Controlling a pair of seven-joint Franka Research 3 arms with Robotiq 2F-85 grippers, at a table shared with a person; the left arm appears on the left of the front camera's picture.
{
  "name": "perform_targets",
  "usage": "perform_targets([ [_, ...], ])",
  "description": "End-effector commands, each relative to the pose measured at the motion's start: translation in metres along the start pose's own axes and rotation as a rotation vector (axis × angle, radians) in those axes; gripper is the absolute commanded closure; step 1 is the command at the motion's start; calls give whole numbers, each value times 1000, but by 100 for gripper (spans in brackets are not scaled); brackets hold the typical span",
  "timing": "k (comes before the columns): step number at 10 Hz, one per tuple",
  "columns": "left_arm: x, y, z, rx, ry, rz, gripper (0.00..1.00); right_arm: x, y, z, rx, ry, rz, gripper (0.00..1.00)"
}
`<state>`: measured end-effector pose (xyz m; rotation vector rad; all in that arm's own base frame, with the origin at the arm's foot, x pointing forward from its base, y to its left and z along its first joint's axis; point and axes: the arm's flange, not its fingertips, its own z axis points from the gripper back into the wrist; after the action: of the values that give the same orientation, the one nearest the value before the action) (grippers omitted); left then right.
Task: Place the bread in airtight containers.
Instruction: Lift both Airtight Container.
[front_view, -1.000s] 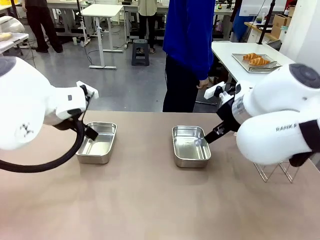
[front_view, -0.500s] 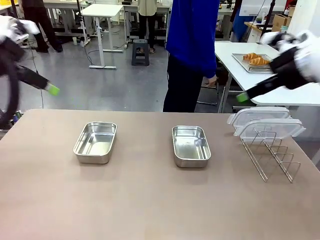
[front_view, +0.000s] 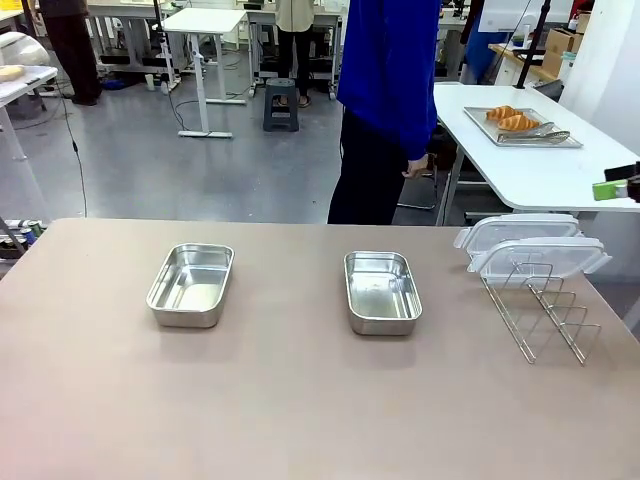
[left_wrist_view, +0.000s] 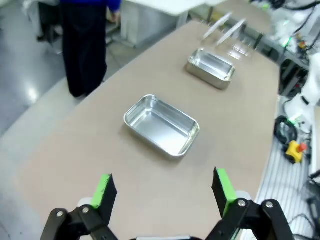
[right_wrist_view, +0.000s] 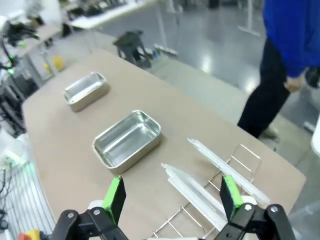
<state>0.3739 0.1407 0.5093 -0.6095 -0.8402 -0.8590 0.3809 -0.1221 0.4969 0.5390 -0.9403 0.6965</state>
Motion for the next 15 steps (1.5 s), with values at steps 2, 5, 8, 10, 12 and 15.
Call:
perform_targets([
  [2, -28, 0, 2, -48, -98, -18, 0, -23, -14, 16, 145, -119, 110, 0],
  [5, -39, -8, 5, -27, -144, -45, 0, -35, -17, 32, 156, -144, 122, 0],
  [8, -35, -15, 4, -1, -135, -14, 0, -35, -18, 35, 194, -156, 100, 0],
  [10, -36, -9, 7, -27, -135, -25, 0, -42, -15, 35, 167, -149, 96, 0],
  [12, -36, -9, 7, -27, -135, -25, 0, -42, -15, 35, 167, -149, 96, 0],
  [15, -36, -9, 7, -27, -135, -25, 0, -42, -15, 35, 167, -149, 96, 0],
])
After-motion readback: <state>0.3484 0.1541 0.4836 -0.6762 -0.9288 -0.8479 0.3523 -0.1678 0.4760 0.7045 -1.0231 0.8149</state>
